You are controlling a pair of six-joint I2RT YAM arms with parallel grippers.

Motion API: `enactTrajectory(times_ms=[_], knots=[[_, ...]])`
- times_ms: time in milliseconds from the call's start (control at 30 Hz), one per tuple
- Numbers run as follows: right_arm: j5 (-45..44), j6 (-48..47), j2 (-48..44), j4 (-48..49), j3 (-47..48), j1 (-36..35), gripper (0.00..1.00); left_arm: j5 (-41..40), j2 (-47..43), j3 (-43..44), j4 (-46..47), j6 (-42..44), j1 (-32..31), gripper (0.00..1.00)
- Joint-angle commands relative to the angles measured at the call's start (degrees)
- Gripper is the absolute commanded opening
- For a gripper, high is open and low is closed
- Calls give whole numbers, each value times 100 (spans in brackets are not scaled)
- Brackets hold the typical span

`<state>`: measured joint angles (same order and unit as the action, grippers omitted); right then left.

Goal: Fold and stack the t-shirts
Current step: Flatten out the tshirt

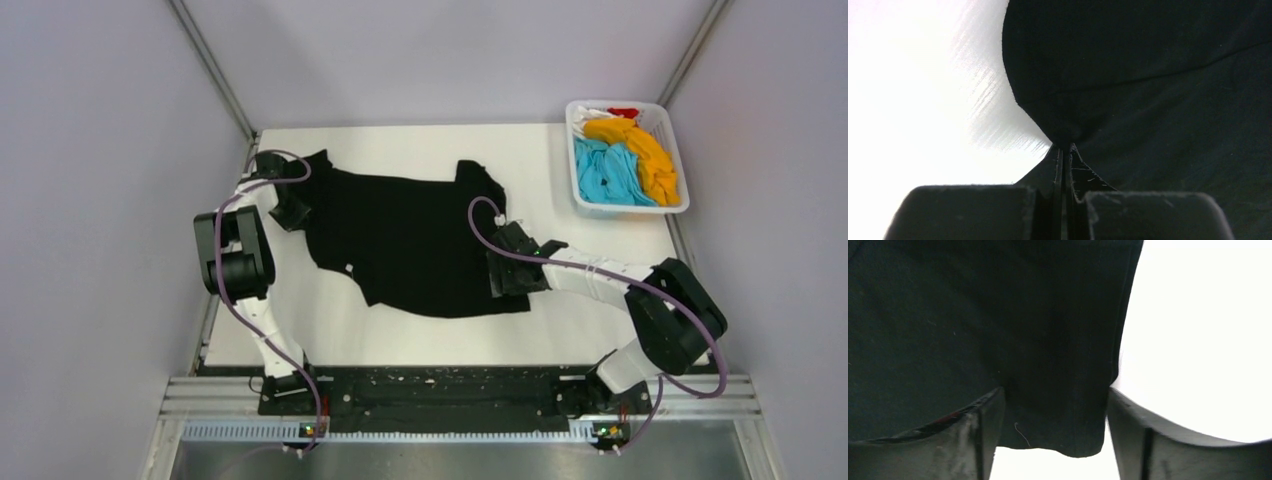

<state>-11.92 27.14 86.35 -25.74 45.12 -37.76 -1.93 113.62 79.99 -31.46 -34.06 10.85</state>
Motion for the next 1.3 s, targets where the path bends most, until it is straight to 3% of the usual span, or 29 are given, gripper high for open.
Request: enactTrajectory(times_ms=[0, 67, 100, 133, 500, 867, 1067, 1267], knots=[[-105, 281, 338, 144, -101, -104, 59, 357, -535, -222, 207, 1, -11, 0], [-520, 348, 234, 96, 16, -109, 18, 479, -771, -286, 280, -20, -13, 0], [-739, 343, 139, 35, 122, -102, 4, 563, -898, -289, 316, -28, -13, 0], [-926, 315, 17, 7, 245, -88, 0, 674, -1027, -290, 368, -29, -13, 0], [-735, -769, -1535, 618, 1844, 846, 0, 1619, -2981, 330, 1365, -204, -13, 0], [-402, -1767, -2465, 691, 3577, 933, 0, 1727, -4279, 906, 2394, -277, -21, 0], [-385, -2377, -2391, 836, 4375, 936, 0, 1621, -4195, 1679, 2575, -156, -21, 0], [-876, -3040, -1579, 1083, 5143, 1191, 0, 1740, -3120, 3143, 2316, -213, -20, 0]])
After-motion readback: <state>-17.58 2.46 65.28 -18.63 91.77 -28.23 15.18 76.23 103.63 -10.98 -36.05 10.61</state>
